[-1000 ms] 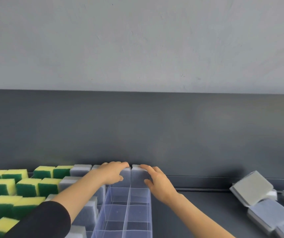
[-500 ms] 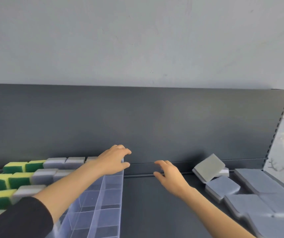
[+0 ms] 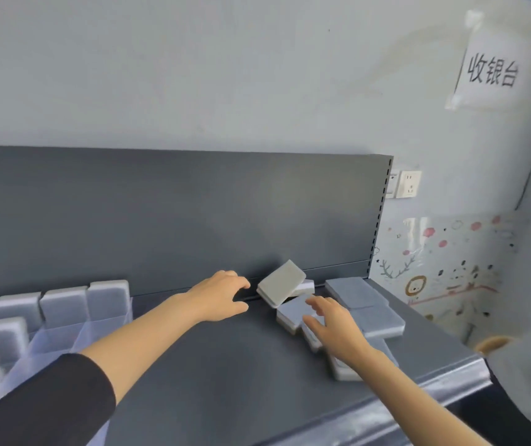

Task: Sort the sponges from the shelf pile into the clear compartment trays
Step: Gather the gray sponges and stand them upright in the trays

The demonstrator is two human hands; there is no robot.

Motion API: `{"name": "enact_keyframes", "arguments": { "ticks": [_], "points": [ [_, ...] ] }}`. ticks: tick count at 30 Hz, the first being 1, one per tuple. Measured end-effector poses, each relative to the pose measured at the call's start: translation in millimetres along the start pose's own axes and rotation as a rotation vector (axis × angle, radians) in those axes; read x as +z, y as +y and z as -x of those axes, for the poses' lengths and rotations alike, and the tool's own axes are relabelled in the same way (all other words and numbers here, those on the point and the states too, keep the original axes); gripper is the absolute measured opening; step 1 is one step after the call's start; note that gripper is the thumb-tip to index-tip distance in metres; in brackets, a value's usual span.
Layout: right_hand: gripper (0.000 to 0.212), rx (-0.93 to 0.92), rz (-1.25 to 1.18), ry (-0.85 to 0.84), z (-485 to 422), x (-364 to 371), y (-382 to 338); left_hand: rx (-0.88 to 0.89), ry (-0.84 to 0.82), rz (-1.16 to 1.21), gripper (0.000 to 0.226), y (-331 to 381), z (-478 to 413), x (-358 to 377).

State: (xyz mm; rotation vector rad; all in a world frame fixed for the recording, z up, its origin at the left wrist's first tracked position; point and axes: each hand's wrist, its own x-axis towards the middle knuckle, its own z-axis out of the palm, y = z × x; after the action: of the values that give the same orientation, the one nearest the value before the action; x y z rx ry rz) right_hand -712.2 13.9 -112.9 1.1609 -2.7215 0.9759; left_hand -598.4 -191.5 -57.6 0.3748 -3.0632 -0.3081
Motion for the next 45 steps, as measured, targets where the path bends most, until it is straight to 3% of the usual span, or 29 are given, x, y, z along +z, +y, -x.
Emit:
{"name": "enact_keyframes", "arguments": {
  "ticks": [8, 13, 23, 28, 31, 37, 41, 45],
  "points": [
    [0.041, 0.129, 0.022, 0.035, 33.5, -31.3, 48.2, 0.05, -0.004, -0.023, 0.053, 36.4, -22.1, 22.3],
    [0.044, 0.203, 0.09, 0.033, 45.9, -39.8, 70.6, 0.1, 0.067, -0.219, 0.05, 32.1, -40.7, 35.3],
    [0.048, 0.505, 0.291, -0.09, 44.1, -37.8, 92.9, 0.315, 0.19, -0.501, 0.078, 15.0, -93.5, 63.0],
    [0.052, 0.574, 0.19, -0.146, 36.4, -29.1, 98.8, 0.382, 0.225, -0.619, 0.086, 7.1, -113.8, 71.2],
    [0.049, 0.573, 0.076, -0.133, 32.6, -27.8, 101.3, 0.415, 0.236, -0.575, 0.096, -0.7, -126.6, 76.7],
    [0.055, 0.585, -0.21, -0.078, 33.6, -25.2, 102.7, 0.495, 0.361, -0.403, 0.072, -7.0, -124.1, 64.9],
    [0.044, 0.539, -0.382, -0.076, 35.7, -33.9, 91.3, 0.365, 0.391, -0.191, 0.046, -1.5, -106.6, 48.4],
    [0.031, 0.42, -0.448, -0.013, 33.6, -43.8, 76.5, 0.197, 0.379, -0.059, 0.039, 10.3, -85.6, 29.6]
  ]
}}
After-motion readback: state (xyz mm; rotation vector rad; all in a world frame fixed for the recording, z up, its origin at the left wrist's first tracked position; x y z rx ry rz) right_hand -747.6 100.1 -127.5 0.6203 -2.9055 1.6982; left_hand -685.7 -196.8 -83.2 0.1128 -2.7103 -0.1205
